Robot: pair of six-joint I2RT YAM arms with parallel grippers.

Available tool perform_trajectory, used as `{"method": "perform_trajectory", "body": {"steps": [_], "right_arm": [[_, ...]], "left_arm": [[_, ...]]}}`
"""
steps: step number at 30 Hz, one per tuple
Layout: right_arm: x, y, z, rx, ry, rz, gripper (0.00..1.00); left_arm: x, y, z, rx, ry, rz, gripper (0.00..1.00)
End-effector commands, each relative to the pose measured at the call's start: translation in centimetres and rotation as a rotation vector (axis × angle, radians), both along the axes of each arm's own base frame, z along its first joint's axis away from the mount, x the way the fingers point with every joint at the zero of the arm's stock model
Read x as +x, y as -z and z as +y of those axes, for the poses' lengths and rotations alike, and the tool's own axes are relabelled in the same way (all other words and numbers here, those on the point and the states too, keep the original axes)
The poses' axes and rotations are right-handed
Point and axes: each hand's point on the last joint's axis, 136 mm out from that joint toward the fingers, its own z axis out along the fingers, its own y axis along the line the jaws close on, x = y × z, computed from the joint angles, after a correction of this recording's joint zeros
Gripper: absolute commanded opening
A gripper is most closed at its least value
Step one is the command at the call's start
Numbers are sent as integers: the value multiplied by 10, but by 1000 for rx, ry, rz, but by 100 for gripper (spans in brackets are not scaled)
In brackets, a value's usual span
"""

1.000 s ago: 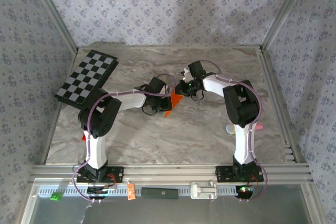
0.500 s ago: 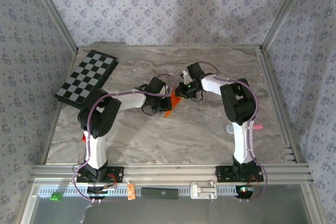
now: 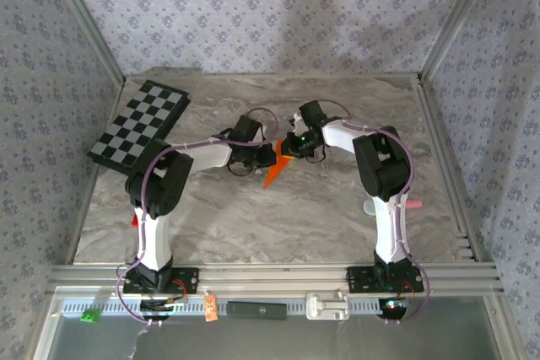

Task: Fold a paper plane with a square sheet of paper (pick it up from the middle)
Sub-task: Fold the wing for the fifth time at the center of the table.

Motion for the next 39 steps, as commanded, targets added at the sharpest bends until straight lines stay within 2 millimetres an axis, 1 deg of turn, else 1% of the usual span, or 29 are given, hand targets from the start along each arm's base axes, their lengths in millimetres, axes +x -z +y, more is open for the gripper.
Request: {"method": "perform_trajectory", "body": {"steps": [1, 4, 7, 9, 11, 14, 18, 21, 25, 27, 30, 32, 35, 39], "right_arm": [[-4, -7, 3, 8, 12, 29, 13], [-1, -15, 4, 25, 15, 16, 13], [4, -27, 2, 36, 26, -11, 14], [8, -33, -2, 34, 32, -41, 15], [11, -35, -6, 17, 25, -69, 16], [8, -29, -10, -4, -4, -75, 16], [-4, -15, -7, -13, -40, -56, 15], [-10, -4, -9, -21, -35, -31, 14], [-8, 10, -18, -42, -4, -4, 13], [-1, 15, -24, -47, 25, 1, 13], [13, 22, -40, -56, 93, 17, 12], [26, 23, -53, -52, 149, 21, 12], [47, 18, -72, -37, 228, 7, 12], [67, 17, -95, -47, 309, -2, 13]], "left_arm": [[13, 0, -9, -33, -13, -4, 9], [15, 4, -12, -35, -10, 3, 8], [13, 14, -10, -19, -15, 25, 6], [11, 23, -5, 11, -24, 45, 4], [9, 29, 0, 41, -35, 55, 2], [8, 36, 7, 76, -51, 65, 0], [6, 42, 12, 102, -63, 82, 0], [5, 45, 15, 114, -68, 94, 0], [0, 50, 21, 135, -68, 116, 0], [-4, 54, 24, 153, -58, 129, 0], [-14, 64, 33, 196, -32, 159, 0], [-22, 71, 39, 218, -16, 177, 0], [-33, 83, 48, 248, -2, 208, 0], [-40, 91, 52, 254, 11, 231, 0]]}}
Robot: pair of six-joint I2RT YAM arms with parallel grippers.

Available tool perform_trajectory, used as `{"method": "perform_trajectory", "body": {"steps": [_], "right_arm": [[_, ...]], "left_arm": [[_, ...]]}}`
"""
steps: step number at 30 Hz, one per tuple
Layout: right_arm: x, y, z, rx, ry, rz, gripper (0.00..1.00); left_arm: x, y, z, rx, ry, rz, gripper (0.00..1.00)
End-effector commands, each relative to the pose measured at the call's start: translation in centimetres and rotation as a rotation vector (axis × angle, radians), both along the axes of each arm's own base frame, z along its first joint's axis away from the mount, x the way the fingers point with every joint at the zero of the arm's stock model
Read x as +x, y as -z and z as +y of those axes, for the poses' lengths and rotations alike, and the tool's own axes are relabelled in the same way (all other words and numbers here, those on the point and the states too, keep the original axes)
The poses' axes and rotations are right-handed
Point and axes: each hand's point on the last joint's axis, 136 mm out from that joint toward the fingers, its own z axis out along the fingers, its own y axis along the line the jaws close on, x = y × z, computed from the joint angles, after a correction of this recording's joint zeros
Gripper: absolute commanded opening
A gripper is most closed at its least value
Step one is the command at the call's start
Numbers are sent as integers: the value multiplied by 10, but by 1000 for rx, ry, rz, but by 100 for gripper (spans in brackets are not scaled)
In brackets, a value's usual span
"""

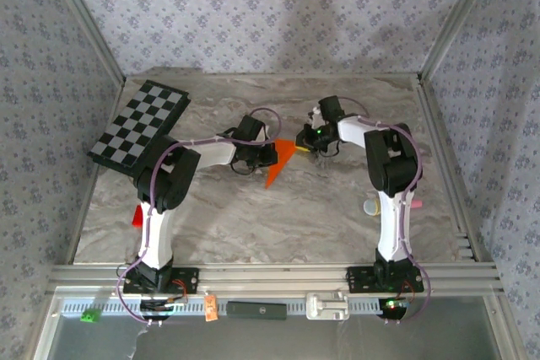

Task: Fold a paper plane with a square sheet of paper (pick it up from the middle)
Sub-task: Fold the wing for the fifth time at the center of the table.

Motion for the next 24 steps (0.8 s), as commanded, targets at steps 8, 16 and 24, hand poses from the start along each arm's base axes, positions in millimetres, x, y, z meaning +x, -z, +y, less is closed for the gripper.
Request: {"method": "perform_trajectory", "body": {"steps": [8, 16, 24], "right_arm": [[42, -21, -47, -58, 157, -74, 13], [5, -65, -36, -96, 122, -147, 19], [-38, -66, -3, -125, 79, -83, 35]], "left_arm": [[-32, 45, 33, 152, 12, 177, 0], [11, -72, 3, -58, -14, -34, 24], [20, -114, 76, 19, -195, -151, 52]]}}
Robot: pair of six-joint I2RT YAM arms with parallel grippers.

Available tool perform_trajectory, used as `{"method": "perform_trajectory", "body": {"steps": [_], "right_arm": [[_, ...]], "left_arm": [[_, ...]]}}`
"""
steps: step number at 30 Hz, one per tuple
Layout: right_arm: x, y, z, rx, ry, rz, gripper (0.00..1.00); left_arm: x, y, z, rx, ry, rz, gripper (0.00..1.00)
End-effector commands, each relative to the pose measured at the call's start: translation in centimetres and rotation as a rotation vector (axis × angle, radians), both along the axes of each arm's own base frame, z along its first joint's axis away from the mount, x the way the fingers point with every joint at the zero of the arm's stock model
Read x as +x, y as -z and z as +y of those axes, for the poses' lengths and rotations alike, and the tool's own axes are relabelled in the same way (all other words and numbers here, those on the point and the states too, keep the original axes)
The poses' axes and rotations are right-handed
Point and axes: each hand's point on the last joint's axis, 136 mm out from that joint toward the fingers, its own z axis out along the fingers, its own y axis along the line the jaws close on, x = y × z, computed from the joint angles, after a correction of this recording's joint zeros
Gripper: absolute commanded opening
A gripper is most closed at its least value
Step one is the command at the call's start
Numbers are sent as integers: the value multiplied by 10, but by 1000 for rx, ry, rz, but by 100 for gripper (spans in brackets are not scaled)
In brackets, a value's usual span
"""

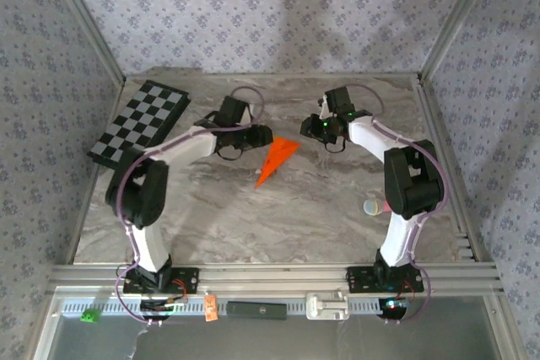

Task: Fold a paper plane with a square sheet of paper (pick it up from the middle)
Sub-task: Turn over the paper plane at the center of the table.

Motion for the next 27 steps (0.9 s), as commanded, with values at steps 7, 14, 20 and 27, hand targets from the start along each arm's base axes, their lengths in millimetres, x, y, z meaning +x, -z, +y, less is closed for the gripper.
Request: {"method": "perform_trajectory", "body": {"steps": [7, 14, 20, 27], "right_arm": [[-48, 23, 48, -137, 27, 169, 55], [-49, 36, 56, -335, 170, 204, 67], [-52, 40, 59, -453, 245, 232, 69], [-62, 44, 60, -477, 262, 262, 65]], "left_arm": [[-11, -3, 124, 244, -274, -70, 78], [-23, -3, 177, 291, -404, -82, 94], [-30, 6, 190, 297, -433, -68, 99], [-31, 13, 193, 301, -432, -59, 100]]}}
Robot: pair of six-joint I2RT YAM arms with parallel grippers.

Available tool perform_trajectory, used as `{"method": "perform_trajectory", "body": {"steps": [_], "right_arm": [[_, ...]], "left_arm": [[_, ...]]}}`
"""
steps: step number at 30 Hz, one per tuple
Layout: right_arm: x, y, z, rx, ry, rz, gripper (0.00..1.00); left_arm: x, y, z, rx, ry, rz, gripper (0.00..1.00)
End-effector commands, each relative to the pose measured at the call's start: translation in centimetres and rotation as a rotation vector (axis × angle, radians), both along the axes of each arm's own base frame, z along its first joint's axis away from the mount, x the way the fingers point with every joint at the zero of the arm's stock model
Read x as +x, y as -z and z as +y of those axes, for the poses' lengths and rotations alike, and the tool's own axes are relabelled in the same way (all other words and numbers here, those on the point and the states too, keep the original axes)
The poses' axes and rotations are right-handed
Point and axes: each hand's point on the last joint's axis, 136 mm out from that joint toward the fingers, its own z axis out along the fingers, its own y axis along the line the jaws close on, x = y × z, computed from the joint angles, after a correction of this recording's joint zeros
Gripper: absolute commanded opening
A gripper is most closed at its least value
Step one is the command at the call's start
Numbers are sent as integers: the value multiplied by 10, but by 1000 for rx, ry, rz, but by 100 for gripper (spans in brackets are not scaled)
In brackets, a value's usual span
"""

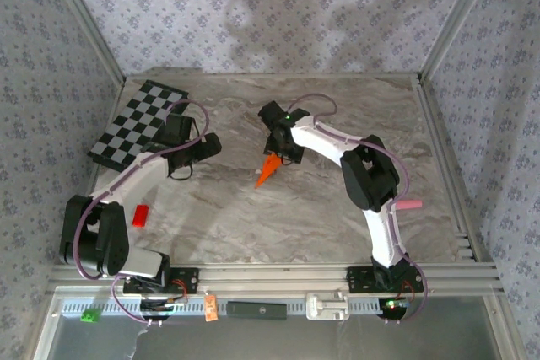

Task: Fold a paper plane with a square sheet of paper (pick it up from the middle)
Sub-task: Turn over the paper plane at the center of the table.

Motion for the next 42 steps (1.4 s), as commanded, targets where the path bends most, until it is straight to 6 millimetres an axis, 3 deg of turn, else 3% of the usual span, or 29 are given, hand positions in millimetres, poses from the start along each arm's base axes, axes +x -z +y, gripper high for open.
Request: {"method": "perform_trajectory", "body": {"steps": [1, 14, 22, 27, 31, 35, 39, 42], "right_arm": [[-9, 3, -8, -59, 45, 34, 64], [-21, 10, -10, -82, 59, 85, 39], [-11, 11, -14, -113, 74, 40, 24], [-1, 1, -13, -115, 54, -17, 7], [13, -26, 4, -51, -48, -114, 3], [21, -53, 39, 84, -224, -187, 2], [17, -68, 81, 299, -417, -228, 2], [11, -71, 102, 455, -499, -231, 2]], "left_arm": [[1, -1, 6, 14, -7, -11, 100], [2, 2, 10, 15, -17, 3, 100], [2, -2, 15, 10, -31, -10, 100], [0, -4, 21, 8, -48, -13, 100], [-4, -4, 33, -8, -98, -11, 100], [-9, -5, 52, -57, -180, -4, 100], [-12, -9, 58, -95, -213, -27, 100], [-13, -10, 55, -125, -212, -36, 100]]}}
